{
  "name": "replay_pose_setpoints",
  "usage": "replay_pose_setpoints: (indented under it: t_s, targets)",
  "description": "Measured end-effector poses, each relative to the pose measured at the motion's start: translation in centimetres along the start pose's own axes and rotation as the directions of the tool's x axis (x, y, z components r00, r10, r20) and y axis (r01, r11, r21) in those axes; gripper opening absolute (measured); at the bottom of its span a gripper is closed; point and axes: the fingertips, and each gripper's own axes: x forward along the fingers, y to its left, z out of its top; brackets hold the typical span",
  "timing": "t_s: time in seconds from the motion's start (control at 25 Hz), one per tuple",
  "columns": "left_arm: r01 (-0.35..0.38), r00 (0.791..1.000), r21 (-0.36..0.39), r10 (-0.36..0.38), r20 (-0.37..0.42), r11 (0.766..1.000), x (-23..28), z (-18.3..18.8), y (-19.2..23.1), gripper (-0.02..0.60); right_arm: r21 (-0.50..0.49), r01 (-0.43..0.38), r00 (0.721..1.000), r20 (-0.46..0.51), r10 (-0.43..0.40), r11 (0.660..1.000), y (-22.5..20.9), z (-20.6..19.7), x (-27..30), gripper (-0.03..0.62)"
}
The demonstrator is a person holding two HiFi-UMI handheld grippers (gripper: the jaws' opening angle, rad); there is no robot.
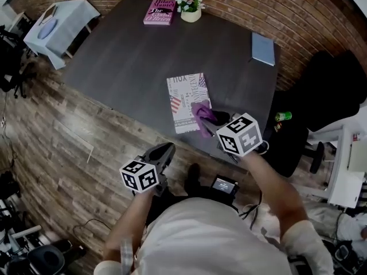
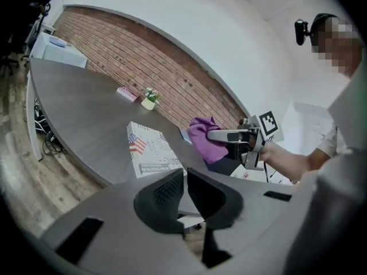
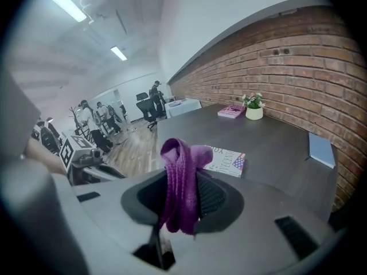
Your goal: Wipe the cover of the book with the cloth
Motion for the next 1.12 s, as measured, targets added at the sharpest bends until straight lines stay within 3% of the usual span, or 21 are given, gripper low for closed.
replay_pose_setpoints:
  t_s: [0.24, 0.32, 0.68, 0.84, 1.12]
  targets:
    - [-0.037, 0.997, 0.037, 0.04, -0.071, 0.999, 2.6, -0.3, 1.5, 0.032, -0.065, -0.016, 0.996, -0.091, 0.01, 0.998, -2.0, -0.3, 3.2, 0.114]
    - [-0.028, 0.993, 0.054, 0.034, -0.111, 0.998, 3.5, -0.4, 2.1, 0.066, -0.092, -0.005, 0.992, -0.124, -0.006, 0.996, -2.6, -0.4, 4.4, 0.114]
    - [-0.007, 0.964, 0.123, 0.039, -0.265, 0.992, 6.1, -1.1, 4.8, 0.074, -0.249, 0.047, 0.972, -0.21, -0.101, 0.967, -5.0, 0.6, 9.5, 0.115]
    - [-0.005, 0.945, 0.104, 0.039, -0.326, 0.995, 6.4, -2.9, 5.7, 0.074, -0.388, 0.06, 0.955, -0.246, -0.166, 0.92, -6.0, 0.9, 12.1, 0.114]
    - [0.032, 0.922, 0.075, -0.001, -0.387, 0.997, 7.3, -4.6, 5.6, 0.063, -0.621, 0.043, 0.937, -0.245, -0.247, 0.782, -6.8, 3.1, 16.1, 0.114]
